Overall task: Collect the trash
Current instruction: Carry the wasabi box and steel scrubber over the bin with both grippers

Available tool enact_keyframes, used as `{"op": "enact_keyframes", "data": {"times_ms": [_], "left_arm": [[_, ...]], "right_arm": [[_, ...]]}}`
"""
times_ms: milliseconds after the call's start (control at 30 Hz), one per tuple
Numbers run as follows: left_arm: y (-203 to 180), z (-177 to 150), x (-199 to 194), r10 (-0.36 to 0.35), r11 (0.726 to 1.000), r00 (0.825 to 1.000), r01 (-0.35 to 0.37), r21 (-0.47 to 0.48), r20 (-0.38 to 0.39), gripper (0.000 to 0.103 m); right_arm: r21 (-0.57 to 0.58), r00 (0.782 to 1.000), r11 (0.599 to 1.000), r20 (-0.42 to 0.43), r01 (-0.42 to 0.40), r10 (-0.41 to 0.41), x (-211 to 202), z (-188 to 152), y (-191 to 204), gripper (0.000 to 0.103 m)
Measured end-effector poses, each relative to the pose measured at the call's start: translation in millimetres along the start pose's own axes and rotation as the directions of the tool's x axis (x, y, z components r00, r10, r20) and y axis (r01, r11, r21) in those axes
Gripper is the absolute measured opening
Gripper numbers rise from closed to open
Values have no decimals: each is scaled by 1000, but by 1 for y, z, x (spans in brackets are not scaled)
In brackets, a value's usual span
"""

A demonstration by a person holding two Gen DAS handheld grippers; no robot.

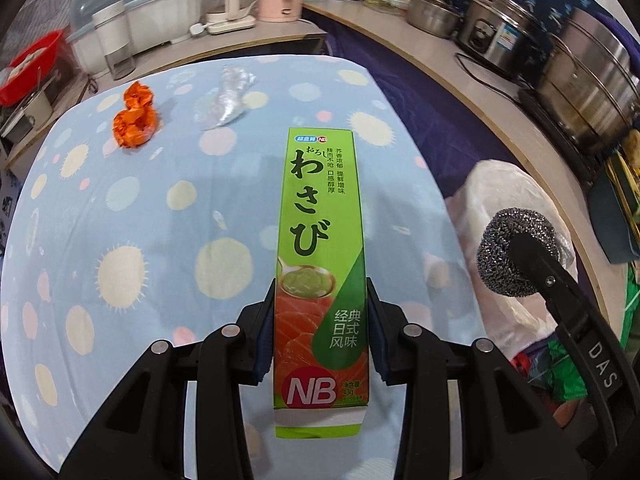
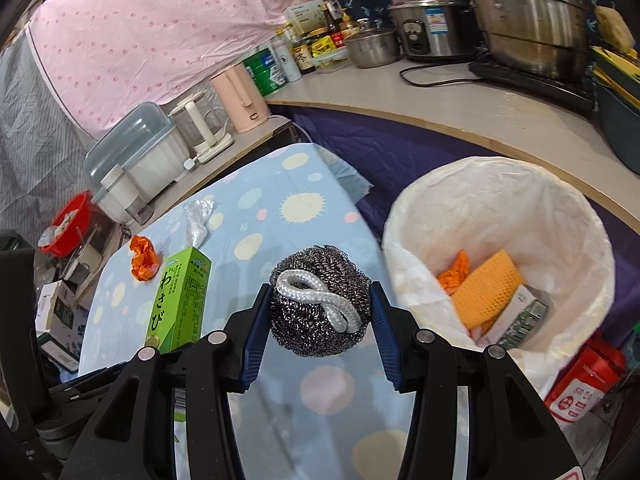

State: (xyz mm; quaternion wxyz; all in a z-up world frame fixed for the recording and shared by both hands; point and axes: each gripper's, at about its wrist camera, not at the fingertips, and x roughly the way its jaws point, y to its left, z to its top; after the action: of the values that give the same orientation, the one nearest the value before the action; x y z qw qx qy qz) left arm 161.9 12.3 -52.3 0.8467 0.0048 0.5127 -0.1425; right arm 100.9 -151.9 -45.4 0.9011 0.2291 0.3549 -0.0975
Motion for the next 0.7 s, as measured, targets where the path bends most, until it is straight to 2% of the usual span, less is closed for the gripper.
{"op": "enact_keyframes", "data": {"times_ms": [333, 700], "left_arm": [[-58, -11, -11, -31, 993, 999, 29, 110, 13, 37], [-123, -15, -14, -58, 973, 998, 51, 224, 22, 37]], "right_arm": [[68, 998, 997, 47, 43, -46, -36, -1, -49, 46], [155, 991, 984, 85, 89, -103, -62, 2, -106, 46]]}}
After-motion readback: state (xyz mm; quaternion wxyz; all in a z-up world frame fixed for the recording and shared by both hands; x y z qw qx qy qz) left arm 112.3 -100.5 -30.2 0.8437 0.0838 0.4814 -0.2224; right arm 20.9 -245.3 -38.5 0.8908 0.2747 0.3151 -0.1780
